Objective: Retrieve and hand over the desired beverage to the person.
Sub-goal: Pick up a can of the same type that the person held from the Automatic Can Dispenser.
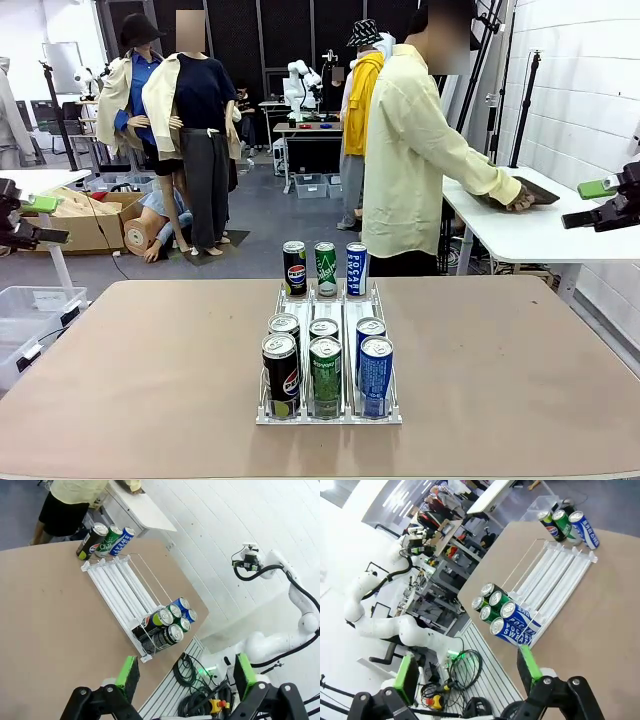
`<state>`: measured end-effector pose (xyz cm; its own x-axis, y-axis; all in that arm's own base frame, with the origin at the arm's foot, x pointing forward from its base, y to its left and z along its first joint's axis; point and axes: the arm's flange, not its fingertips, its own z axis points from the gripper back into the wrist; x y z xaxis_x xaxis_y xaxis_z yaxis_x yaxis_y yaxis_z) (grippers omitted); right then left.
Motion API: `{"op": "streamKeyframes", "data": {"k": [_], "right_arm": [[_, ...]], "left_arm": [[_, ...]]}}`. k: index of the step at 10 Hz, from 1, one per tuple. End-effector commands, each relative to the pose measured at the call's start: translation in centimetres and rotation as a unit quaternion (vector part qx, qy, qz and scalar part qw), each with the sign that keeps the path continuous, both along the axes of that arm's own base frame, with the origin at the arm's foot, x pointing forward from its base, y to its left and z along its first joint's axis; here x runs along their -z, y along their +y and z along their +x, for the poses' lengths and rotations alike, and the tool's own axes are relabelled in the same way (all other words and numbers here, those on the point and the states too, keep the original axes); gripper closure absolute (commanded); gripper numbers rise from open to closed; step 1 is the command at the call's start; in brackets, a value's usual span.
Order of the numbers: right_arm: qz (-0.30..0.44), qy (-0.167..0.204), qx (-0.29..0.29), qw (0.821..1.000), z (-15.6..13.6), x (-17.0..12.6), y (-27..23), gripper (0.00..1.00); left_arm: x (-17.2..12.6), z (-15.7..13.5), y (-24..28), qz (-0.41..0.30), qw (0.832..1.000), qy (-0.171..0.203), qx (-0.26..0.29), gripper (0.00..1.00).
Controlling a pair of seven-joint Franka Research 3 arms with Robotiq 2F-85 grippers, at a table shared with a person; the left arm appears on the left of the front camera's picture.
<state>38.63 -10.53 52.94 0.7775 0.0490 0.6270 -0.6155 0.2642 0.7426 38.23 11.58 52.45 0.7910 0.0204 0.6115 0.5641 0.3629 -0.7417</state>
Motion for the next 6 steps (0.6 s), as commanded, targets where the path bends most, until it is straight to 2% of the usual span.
{"op": "streamKeyframes", "data": {"k": [1, 6], "right_arm": [[-0.001, 0.0, -0.001, 1.0, 0.06, -0.16, 0.22, 0.0], [-0.001, 0.0, -0.001, 1.0, 0.06, -0.16, 0.22, 0.0]], "left_arm": [[-0.16, -0.13, 0.18, -0.007, 1.0, -0.001, -0.004, 0.0], [-0.16, -0.13, 0.18, -0.007, 1.0, -0.001, -0.004, 0.0]]}}
